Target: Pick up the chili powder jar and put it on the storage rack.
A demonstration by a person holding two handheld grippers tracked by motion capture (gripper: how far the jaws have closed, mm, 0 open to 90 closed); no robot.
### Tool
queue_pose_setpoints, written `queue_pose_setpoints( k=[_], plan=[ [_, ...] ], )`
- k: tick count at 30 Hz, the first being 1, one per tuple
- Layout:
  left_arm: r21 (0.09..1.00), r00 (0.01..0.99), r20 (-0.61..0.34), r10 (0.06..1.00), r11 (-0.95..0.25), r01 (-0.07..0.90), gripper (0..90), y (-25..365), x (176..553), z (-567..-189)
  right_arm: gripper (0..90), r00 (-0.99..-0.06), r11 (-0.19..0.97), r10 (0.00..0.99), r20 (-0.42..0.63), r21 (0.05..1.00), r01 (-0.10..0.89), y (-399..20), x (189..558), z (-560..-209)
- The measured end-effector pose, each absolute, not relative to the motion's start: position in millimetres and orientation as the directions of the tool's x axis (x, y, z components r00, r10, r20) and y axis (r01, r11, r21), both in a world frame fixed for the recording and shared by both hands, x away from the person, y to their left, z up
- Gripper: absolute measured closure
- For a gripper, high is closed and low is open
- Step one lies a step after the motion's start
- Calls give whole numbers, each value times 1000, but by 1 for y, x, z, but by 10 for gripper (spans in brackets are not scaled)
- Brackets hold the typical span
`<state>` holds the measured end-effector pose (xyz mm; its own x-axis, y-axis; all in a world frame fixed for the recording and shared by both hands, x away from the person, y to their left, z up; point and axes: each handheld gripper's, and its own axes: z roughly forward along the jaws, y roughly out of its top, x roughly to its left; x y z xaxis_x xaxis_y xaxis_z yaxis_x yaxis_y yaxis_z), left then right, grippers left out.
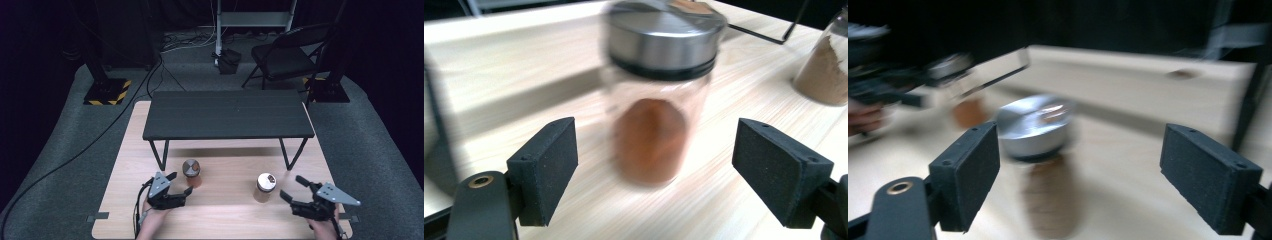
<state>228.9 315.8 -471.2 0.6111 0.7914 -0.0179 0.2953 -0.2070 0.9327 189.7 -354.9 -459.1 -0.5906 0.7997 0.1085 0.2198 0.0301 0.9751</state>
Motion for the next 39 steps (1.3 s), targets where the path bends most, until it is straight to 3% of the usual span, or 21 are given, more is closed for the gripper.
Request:
queue_pose_setpoints(
  k=[6, 9, 13, 39],
  plan=[
    [932, 481, 83, 873, -239, 273, 183, 336, 195, -479, 137, -349, -31, 930, 118, 969, 246, -361, 184, -472],
    [934, 443, 106, 890, -242, 264, 185, 339, 187, -481, 144, -310, 4, 947, 85, 961, 278, -358, 186, -478],
    [939, 420, 75, 905, -206, 277, 183, 342, 187, -484, 153, -313, 68, 949, 33, 950, 306, -356, 188, -480],
    [941, 406, 35, 913, -167, 295, 183, 344, 193, -487, 159, -344, 90, 938, 31, 939, 332, -360, 193, -481]
  ],
)
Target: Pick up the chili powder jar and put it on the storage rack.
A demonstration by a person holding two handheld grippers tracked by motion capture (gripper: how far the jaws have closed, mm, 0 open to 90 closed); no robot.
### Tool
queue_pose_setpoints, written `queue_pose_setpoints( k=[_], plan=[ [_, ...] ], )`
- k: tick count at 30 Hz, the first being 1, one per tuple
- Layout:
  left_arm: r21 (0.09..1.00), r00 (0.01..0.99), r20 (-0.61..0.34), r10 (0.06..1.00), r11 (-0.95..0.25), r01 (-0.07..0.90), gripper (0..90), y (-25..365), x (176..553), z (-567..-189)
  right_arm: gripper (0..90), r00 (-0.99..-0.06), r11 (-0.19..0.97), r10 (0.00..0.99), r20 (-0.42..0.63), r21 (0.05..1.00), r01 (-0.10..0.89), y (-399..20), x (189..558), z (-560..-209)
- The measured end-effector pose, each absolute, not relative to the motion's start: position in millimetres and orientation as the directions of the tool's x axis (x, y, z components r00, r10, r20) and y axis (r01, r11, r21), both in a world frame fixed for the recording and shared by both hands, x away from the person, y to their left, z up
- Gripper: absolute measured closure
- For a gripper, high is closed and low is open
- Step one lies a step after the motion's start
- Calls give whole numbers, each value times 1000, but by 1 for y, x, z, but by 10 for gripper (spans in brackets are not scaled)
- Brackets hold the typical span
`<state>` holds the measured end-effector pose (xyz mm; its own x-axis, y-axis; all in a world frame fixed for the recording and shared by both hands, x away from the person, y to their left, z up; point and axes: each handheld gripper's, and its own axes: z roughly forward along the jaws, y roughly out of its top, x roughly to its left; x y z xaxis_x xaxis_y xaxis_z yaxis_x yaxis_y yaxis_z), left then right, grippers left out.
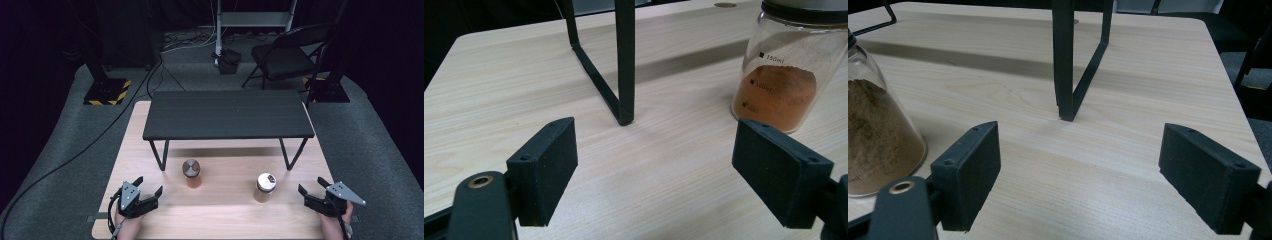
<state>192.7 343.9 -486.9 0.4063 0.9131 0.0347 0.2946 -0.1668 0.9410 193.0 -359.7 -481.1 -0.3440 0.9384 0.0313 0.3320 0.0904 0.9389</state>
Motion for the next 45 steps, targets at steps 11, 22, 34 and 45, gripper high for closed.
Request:
queue_pose_setpoints(
  k=[11, 22, 34, 45],
  plan=[
    [939, 420, 53, 906, -188, 288, 182, 342, 193, -486, 159, -340, 83, 940, 39, 938, 336, -361, 191, -480],
    [941, 460, 58, 886, -203, 273, 178, 342, 195, -487, 159, -340, 92, 940, 32, 935, 342, -357, 189, -479],
    [937, 504, 41, 863, -208, 281, 154, 335, 199, -484, 159, -348, 101, 937, 26, 935, 341, -356, 188, -478],
    [935, 532, 25, 846, -209, 288, 141, 327, 205, -481, 159, -350, 101, 936, 27, 934, 343, -356, 188, -478]
  ],
)
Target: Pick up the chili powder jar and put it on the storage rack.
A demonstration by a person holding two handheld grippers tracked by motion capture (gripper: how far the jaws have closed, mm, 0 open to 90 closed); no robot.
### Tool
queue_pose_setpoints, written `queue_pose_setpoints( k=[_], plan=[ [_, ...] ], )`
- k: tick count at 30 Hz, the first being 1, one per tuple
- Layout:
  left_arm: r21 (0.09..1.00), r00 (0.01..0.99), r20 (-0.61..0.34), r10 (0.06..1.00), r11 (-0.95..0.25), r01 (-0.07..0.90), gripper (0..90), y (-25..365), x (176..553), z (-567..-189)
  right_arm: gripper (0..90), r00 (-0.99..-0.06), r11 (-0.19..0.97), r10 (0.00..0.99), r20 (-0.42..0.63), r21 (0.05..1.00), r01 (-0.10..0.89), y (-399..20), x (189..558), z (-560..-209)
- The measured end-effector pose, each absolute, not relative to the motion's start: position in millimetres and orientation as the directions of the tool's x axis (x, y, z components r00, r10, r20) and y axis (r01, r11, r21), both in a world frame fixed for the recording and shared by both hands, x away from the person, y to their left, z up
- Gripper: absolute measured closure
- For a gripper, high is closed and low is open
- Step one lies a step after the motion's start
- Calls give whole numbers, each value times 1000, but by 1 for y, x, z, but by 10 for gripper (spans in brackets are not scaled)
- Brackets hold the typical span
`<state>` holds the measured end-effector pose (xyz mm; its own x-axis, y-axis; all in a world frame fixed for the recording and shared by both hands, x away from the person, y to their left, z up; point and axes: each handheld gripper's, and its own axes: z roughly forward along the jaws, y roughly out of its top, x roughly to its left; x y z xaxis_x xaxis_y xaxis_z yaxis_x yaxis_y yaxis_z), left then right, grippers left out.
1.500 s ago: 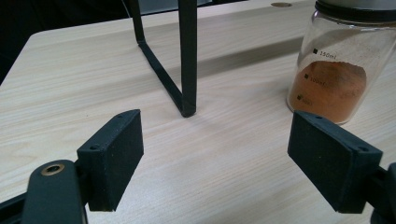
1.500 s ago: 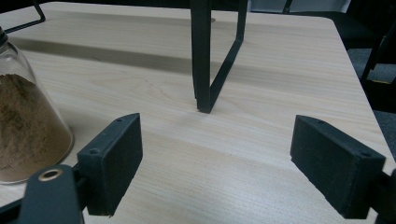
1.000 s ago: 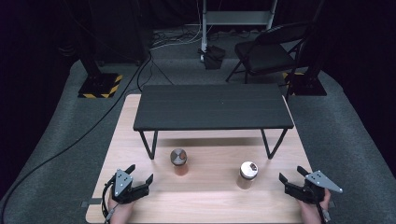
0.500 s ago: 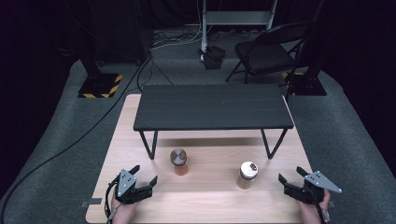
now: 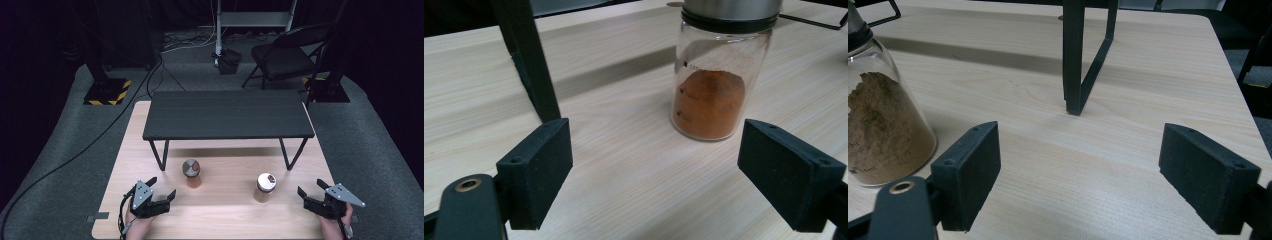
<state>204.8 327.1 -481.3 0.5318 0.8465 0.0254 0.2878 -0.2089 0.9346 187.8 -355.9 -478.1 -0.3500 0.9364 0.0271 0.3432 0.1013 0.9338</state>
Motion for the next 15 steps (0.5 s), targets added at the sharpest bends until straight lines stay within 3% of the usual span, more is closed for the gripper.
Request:
queue_pose_setpoints(
  k=[15],
  plan=[
    [941, 540, -5, 842, -179, 287, 114, 318, 211, -480, 159, -350, 99, 936, 31, 933, 346, -356, 188, -478]
  ],
)
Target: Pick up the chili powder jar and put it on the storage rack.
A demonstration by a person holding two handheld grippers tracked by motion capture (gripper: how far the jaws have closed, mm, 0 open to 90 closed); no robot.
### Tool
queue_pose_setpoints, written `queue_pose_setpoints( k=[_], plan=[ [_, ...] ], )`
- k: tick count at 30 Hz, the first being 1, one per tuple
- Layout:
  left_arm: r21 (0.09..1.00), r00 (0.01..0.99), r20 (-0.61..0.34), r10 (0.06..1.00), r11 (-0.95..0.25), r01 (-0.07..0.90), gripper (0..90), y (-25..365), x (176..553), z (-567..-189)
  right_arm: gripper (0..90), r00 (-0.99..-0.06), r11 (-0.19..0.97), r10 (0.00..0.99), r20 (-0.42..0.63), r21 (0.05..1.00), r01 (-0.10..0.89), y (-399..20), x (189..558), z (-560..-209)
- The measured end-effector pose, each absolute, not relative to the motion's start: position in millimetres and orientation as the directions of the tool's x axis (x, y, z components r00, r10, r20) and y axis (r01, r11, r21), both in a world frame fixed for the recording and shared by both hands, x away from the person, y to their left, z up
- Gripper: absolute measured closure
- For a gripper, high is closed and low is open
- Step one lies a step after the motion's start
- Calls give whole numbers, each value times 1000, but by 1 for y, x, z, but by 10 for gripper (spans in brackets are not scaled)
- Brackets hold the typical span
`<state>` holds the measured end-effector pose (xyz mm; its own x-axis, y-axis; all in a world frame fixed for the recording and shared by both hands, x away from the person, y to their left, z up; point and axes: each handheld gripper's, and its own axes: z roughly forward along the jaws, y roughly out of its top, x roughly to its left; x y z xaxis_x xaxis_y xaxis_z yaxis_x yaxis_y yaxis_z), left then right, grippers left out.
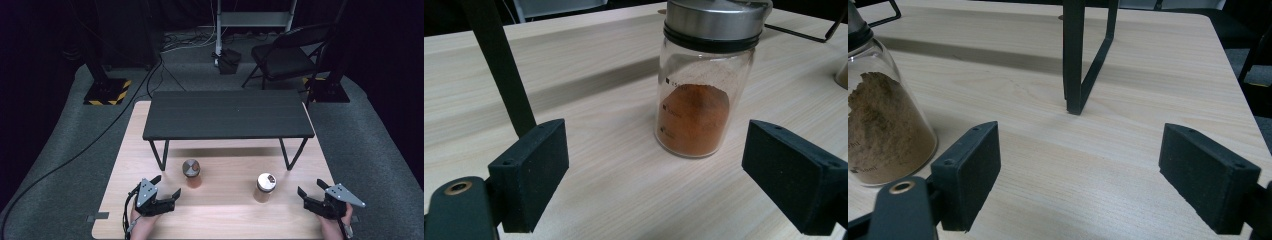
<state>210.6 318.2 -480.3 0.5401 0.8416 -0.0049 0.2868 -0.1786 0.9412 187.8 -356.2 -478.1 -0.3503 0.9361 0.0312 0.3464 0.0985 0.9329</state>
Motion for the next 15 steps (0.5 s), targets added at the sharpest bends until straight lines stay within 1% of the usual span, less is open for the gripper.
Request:
queue_pose_setpoints(
  k=[15],
  plan=[
    [935, 564, 13, 825, -210, 287, 114, 305, 222, -475, 159, -343, 90, 939, 36, 934, 345, -357, 187, -479]
  ],
)
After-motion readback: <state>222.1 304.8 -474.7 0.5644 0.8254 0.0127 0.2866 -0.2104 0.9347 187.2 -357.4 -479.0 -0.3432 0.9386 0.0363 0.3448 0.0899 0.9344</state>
